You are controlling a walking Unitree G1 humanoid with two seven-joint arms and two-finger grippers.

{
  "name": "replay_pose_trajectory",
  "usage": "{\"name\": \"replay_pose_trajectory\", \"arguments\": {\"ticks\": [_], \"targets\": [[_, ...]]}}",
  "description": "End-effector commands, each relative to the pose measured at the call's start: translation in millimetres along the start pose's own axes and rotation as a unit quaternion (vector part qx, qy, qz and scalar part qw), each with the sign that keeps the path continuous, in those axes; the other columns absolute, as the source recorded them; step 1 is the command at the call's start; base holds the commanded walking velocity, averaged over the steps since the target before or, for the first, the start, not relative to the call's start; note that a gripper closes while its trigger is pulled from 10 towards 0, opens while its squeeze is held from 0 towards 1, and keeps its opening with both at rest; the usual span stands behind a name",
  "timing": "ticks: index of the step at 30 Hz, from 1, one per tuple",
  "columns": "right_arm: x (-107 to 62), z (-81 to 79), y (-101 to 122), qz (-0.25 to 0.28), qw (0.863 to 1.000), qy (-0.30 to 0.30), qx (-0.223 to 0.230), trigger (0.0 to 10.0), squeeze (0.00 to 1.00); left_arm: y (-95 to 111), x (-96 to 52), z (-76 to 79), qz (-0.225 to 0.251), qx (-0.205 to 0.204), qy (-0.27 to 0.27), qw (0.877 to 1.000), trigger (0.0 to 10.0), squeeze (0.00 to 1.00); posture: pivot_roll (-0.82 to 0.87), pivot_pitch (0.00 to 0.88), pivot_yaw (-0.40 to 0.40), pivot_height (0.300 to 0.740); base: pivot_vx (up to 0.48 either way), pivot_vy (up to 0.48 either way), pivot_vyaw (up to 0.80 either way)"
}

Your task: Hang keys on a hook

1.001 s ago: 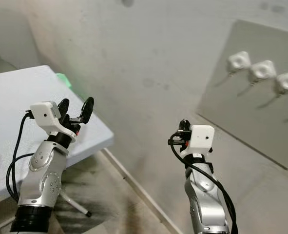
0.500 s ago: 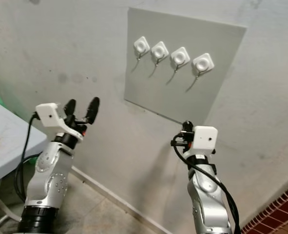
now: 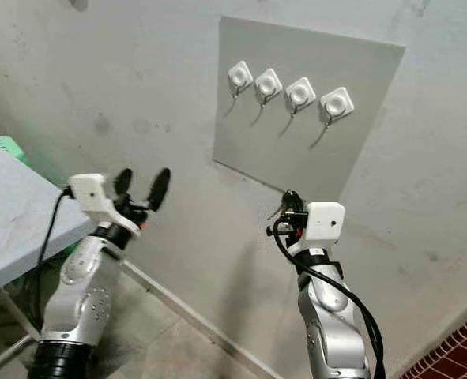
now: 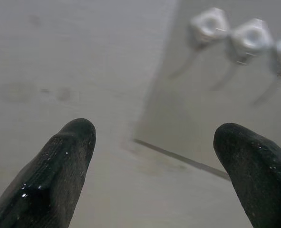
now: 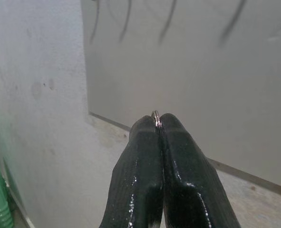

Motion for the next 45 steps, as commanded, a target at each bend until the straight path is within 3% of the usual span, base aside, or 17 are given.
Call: {"name": "replay_pose_trajectory", "arguments": {"ticks": [1, 5, 13, 18, 34, 39, 45], "targets": [[3.8, -1.5, 11.5, 0.020, 1.000, 0.008, -0.003, 10.0, 0.00, 5.4, 3.0, 11.5, 0.002, 0.008, -0.027, 1.000, 10.0, 0.00, 0.00, 0.000, -0.058, 0.740, 0.000, 0.000, 0.00], [3.9, -1.3, 11.5, 0.020, 1.000, 0.010, -0.006, 10.0, 0.00, 5.7, 5.4, 25.4, 0.002, 0.012, -0.056, 0.998, 10.0, 0.00, -0.01, 0.000, -0.053, 0.740, 0.000, 0.000, 0.00], [0.4, 1.7, 10.4, 0.019, 1.000, 0.001, -0.008, 10.0, 0.00, -0.5, 3.9, 29.4, -0.013, -0.010, -0.058, 0.998, 10.0, 0.00, -0.02, 0.000, -0.046, 0.740, 0.000, 0.000, 0.00], [0.4, 2.1, 10.4, 0.019, 1.000, 0.001, -0.007, 10.0, 0.00, 0.8, 4.5, 26.4, -0.008, -0.016, -0.046, 0.999, 10.0, 0.00, -0.01, 0.000, -0.047, 0.740, 0.000, 0.453, 0.00], [1.7, 1.1, 10.9, 0.021, 1.000, 0.002, -0.006, 10.0, 0.00, 4.4, 6.2, 24.1, -0.002, -0.005, -0.044, 0.999, 10.0, 0.00, -0.01, 0.000, -0.052, 0.740, 0.000, 0.000, 0.00], [2.1, 1.6, 11.1, 0.020, 1.000, 0.002, -0.009, 10.0, 0.00, 5.2, 7.6, 24.2, -0.002, -0.028, -0.042, 0.999, 10.0, 0.00, -0.01, 0.000, -0.057, 0.740, 0.000, 0.242, 0.00], [1.5, 1.5, 10.5, 0.019, 1.000, 0.002, -0.008, 10.0, 0.00, 5.6, 8.3, 21.3, 0.000, -0.028, -0.030, 0.999, 10.0, 0.00, -0.01, 0.000, -0.059, 0.740, 0.000, 0.257, 0.00]]}}
Point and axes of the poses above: a point about 5 cm out from each wrist's last joint towards the gripper, its own x axis pointing out of the wrist towards the gripper, its own y axis along the axis of the wrist's last joint, z = x × y, the point moved 5 cm from there along x, pointing out of the wrist towards the gripper, and after that the axes turned 3 degrees about x, right-handed, at the moved point
